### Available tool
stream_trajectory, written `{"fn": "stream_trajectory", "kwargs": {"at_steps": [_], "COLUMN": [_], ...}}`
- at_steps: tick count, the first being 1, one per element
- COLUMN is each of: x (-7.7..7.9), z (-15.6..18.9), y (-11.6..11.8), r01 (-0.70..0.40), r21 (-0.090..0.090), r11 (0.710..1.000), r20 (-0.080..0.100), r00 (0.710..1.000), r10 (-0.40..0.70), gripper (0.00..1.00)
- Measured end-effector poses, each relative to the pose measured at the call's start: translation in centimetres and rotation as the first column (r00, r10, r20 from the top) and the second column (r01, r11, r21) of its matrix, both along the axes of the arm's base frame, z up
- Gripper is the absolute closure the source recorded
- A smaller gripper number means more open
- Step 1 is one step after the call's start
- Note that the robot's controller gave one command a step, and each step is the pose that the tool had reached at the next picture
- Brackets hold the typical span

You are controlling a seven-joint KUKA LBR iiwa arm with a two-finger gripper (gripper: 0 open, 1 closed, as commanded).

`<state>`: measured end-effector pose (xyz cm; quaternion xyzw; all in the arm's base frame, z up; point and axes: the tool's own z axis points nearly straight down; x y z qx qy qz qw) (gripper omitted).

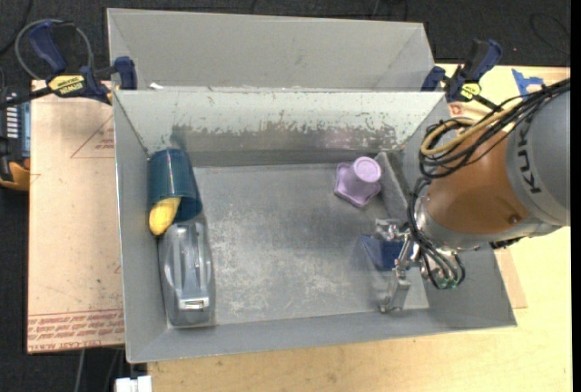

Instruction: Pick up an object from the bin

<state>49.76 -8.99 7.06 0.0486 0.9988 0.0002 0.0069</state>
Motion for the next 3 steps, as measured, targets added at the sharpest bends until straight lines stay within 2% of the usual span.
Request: {"fn": "stream_trajectory", "kwargs": {"at_steps": [1, 3], "x": [4.1, 4.0], "z": [0.1, 1.4], "y": [-4.0, -3.9], "r01": [-0.161, -0.162], "r21": [-0.002, 0.001], "r11": [0.987, 0.987], "r20": [0.001, -0.003], "r00": [0.987, 0.987], "r10": [0.161, 0.162], "gripper": [1.00, 1.00]}}
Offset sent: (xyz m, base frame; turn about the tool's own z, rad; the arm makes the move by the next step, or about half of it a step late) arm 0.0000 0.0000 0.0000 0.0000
